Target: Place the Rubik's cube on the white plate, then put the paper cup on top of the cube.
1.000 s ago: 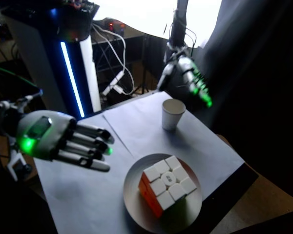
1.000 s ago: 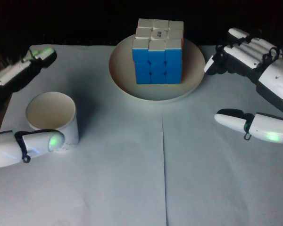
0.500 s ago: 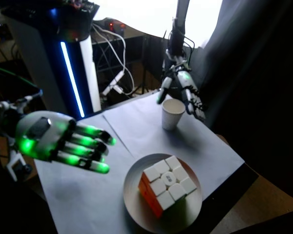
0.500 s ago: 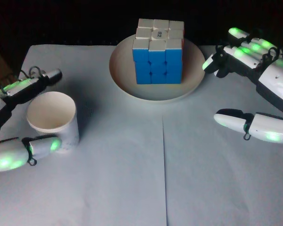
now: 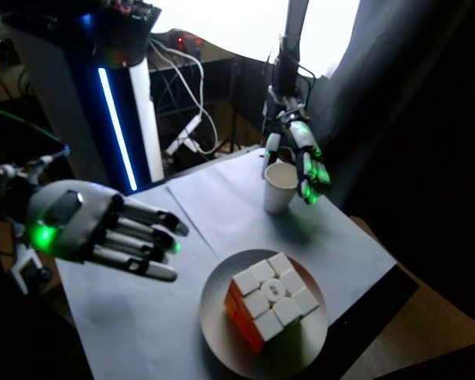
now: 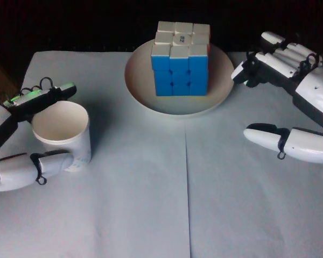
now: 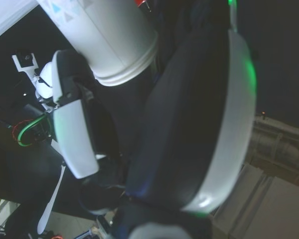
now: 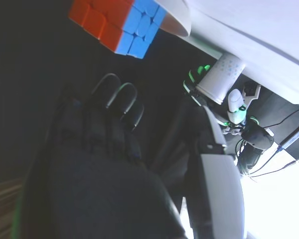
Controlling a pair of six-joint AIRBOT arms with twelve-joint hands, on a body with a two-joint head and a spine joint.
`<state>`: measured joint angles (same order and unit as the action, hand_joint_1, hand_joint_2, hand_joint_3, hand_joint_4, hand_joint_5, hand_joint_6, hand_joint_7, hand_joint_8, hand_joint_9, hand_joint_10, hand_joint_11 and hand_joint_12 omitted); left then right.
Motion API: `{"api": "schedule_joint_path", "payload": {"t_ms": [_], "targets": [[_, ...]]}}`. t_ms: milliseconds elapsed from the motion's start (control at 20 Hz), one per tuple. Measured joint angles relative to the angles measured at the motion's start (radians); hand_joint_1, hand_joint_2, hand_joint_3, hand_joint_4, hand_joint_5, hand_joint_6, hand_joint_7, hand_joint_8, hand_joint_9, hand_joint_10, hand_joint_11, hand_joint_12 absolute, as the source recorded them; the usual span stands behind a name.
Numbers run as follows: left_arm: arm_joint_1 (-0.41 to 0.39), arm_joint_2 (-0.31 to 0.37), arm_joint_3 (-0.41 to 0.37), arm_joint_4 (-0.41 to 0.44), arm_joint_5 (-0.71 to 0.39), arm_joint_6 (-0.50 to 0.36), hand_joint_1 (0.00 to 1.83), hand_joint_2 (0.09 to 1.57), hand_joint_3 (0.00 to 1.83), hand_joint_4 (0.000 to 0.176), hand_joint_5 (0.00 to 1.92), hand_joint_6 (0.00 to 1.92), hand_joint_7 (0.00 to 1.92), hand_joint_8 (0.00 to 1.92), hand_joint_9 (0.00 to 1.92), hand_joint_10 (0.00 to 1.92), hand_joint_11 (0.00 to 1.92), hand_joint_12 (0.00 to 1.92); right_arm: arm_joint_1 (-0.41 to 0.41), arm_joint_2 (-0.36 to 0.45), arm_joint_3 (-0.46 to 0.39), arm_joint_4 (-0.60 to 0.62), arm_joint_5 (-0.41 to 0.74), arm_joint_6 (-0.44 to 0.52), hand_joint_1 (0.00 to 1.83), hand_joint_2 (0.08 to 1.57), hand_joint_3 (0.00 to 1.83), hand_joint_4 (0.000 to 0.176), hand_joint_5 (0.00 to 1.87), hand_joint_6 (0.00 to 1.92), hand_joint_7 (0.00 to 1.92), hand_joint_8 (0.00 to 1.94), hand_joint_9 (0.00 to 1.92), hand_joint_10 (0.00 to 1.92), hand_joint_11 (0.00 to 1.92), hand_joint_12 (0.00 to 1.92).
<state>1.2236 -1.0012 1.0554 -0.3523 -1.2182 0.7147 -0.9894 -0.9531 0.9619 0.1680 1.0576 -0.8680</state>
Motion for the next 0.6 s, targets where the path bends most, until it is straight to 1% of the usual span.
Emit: {"api": "schedule_joint_path", "payload": {"t_ms": [50,100,150,200,250,300,350,400,450,500,550,600], "targets": [[0.0,0.0,0.004,0.003,0.0,0.0,0.98,1.13,0.0,0.075,0.41,0.02,0.43,0.04,0.25,0.71,0.0,1.4,0.0,0.0,0.0,-0.001,0.0,0.0,0.8,1.2,0.0,0.0,0.01,1.17,0.15,1.26,0.1,1.39,0.0,1.48],[0.0,0.0,0.004,0.0,-0.002,-0.001,0.97,1.13,0.0,0.063,0.44,0.02,0.45,0.04,0.24,0.76,0.0,1.45,0.0,0.0,0.0,-0.001,0.0,0.0,0.83,1.19,0.0,0.0,0.02,1.16,0.15,1.28,0.1,1.41,0.0,1.51],[0.0,0.0,0.004,0.001,-0.004,-0.001,0.98,1.12,0.0,0.027,0.51,0.09,0.47,0.38,0.23,1.16,0.03,1.64,0.0,-0.001,0.0,0.0,0.0,0.0,0.81,1.17,0.0,0.0,0.03,1.16,0.15,1.36,0.09,1.47,0.0,1.65],[-0.002,0.0,0.004,0.001,-0.006,-0.001,1.03,1.12,0.0,0.015,0.33,0.87,0.31,0.99,0.26,1.27,0.11,1.66,0.0,-0.001,0.0,0.0,0.0,0.0,0.79,1.19,0.0,0.0,0.0,1.18,0.15,1.33,0.1,1.45,0.0,1.6],[-0.003,0.0,0.004,-0.003,-0.006,-0.001,1.05,1.11,0.0,0.012,0.27,1.14,0.28,1.17,0.28,1.37,0.18,1.7,0.0,-0.001,0.0,0.0,0.0,0.0,0.78,1.2,0.0,0.0,0.0,1.16,0.15,1.31,0.08,1.44,0.0,1.54],[-0.004,0.0,0.004,-0.003,-0.005,-0.001,1.08,1.11,0.0,0.0,0.23,1.32,0.23,1.42,0.29,1.58,0.26,1.77,0.0,-0.001,0.0,0.0,0.0,0.0,0.76,1.21,0.0,0.0,0.0,1.14,0.13,1.3,0.07,1.42,0.0,1.49],[-0.006,0.0,0.004,0.001,0.002,0.001,1.07,1.11,0.0,0.002,0.21,1.45,0.2,1.53,0.25,1.71,0.25,1.89,0.0,-0.001,0.0,0.0,0.0,0.0,0.81,1.19,0.0,0.0,0.01,1.15,0.12,1.26,0.08,1.44,0.0,1.6],[-0.007,0.0,0.004,0.002,0.01,0.002,1.06,1.13,0.0,0.024,0.19,1.63,0.17,1.69,0.23,1.89,0.27,1.92,0.0,-0.001,0.0,0.001,0.0,0.0,0.81,1.19,0.0,0.0,0.01,1.17,0.15,1.3,0.09,1.42,0.0,1.53],[-0.008,0.0,0.004,0.001,0.01,0.0,1.12,1.12,0.0,0.02,0.19,1.74,0.18,1.81,0.27,1.92,0.33,1.92,0.0,-0.001,0.0,0.001,0.0,0.0,0.8,1.19,0.0,0.0,0.0,1.18,0.13,1.33,0.05,1.46,0.0,1.59],[-0.01,0.0,0.004,-0.001,0.011,0.003,1.13,1.14,0.01,0.046,0.16,1.83,0.15,1.85,0.28,1.92,0.37,1.92,-0.003,-0.001,0.0,0.003,0.001,0.0,0.79,1.21,0.01,0.0,0.0,1.17,0.13,1.31,0.07,1.44,0.0,1.55],[-0.01,0.0,0.004,-0.002,0.01,0.003,1.13,1.14,0.01,0.047,0.15,1.84,0.15,1.85,0.28,1.92,0.38,1.92,-0.006,-0.001,0.0,0.003,0.002,0.0,0.8,1.22,0.01,0.0,0.0,1.15,0.12,1.28,0.08,1.4,0.0,1.51],[-0.01,0.0,0.004,-0.002,0.011,0.003,1.13,1.14,0.0,0.055,0.15,1.81,0.16,1.83,0.26,1.92,0.34,1.92,-0.007,-0.001,0.0,0.004,-0.001,0.0,0.85,1.2,0.0,0.0,0.03,1.15,0.12,1.27,0.1,1.39,0.0,1.49]]}}
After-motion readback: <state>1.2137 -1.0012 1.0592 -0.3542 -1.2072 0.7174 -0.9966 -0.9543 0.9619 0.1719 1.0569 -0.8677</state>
